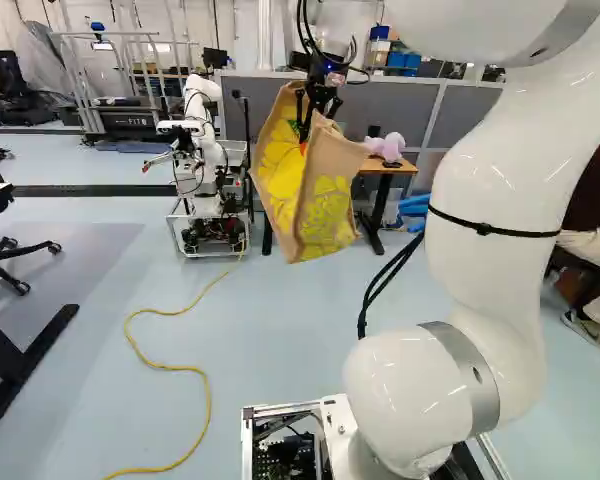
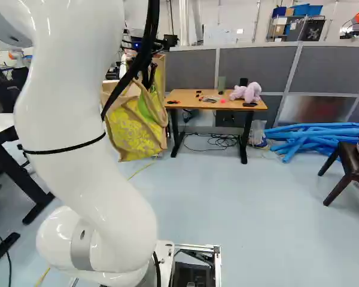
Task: Pick up the bag on the ground and place it on the table
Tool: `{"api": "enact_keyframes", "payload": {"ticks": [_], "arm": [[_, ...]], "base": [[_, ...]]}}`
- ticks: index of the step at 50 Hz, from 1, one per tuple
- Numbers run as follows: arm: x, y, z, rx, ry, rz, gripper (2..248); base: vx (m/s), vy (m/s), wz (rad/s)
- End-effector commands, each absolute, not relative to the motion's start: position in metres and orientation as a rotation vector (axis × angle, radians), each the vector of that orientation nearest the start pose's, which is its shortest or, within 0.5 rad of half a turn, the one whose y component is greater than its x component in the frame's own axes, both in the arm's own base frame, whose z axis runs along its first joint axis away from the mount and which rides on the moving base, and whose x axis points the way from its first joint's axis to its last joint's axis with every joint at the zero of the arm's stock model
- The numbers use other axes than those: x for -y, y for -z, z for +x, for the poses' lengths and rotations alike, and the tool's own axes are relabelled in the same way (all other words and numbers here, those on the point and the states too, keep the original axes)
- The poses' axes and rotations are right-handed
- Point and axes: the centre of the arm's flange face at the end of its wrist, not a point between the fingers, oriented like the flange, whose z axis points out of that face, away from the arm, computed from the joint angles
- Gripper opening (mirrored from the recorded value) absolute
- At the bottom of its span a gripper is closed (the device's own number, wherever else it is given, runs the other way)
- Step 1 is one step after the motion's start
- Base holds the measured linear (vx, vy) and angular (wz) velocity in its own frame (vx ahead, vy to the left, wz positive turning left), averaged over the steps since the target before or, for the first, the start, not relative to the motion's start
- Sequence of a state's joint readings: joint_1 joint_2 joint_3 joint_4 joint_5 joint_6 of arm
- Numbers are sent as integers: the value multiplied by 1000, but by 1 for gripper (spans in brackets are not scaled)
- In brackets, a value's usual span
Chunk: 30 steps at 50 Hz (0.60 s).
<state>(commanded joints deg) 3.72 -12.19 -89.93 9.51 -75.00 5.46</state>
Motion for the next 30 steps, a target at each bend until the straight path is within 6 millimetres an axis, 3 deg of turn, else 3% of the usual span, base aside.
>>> {"api": "enact_keyframes", "payload": {"ticks": [30], "arm": [[-49,-714,530,-100,18,-2976,35]], "base": [[0,0,0]]}}
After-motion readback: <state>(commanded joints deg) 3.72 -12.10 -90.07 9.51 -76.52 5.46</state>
